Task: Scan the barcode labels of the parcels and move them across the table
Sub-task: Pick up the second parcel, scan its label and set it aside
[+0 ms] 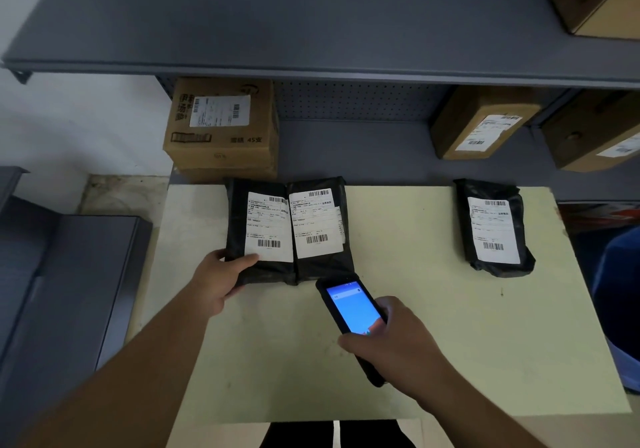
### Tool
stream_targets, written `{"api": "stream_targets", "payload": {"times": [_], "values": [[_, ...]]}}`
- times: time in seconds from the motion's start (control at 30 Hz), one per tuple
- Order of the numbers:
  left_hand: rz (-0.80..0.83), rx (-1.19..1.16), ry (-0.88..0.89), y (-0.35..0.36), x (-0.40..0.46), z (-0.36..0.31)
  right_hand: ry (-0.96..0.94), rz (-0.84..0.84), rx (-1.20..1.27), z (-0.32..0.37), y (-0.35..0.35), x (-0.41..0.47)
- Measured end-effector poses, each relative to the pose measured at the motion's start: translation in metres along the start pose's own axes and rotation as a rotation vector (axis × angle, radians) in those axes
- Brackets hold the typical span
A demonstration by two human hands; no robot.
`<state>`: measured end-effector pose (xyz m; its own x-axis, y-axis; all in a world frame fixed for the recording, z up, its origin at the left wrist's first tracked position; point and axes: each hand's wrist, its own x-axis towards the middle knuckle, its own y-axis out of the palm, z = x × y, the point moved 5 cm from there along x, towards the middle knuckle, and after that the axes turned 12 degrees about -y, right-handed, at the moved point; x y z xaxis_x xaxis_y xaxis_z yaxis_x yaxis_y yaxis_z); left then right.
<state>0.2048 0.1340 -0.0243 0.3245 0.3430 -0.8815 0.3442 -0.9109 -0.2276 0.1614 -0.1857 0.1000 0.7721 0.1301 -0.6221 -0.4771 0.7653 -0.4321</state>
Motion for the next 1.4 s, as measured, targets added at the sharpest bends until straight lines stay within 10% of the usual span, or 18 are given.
{"api": "stream_targets", "payload": {"times": [1.4], "values": [[0.169,-0.047,0.315,0.072,-0.062,0.000,-0.048,-0.021,-0.122,0.037,-0.032,-0.024]]}}
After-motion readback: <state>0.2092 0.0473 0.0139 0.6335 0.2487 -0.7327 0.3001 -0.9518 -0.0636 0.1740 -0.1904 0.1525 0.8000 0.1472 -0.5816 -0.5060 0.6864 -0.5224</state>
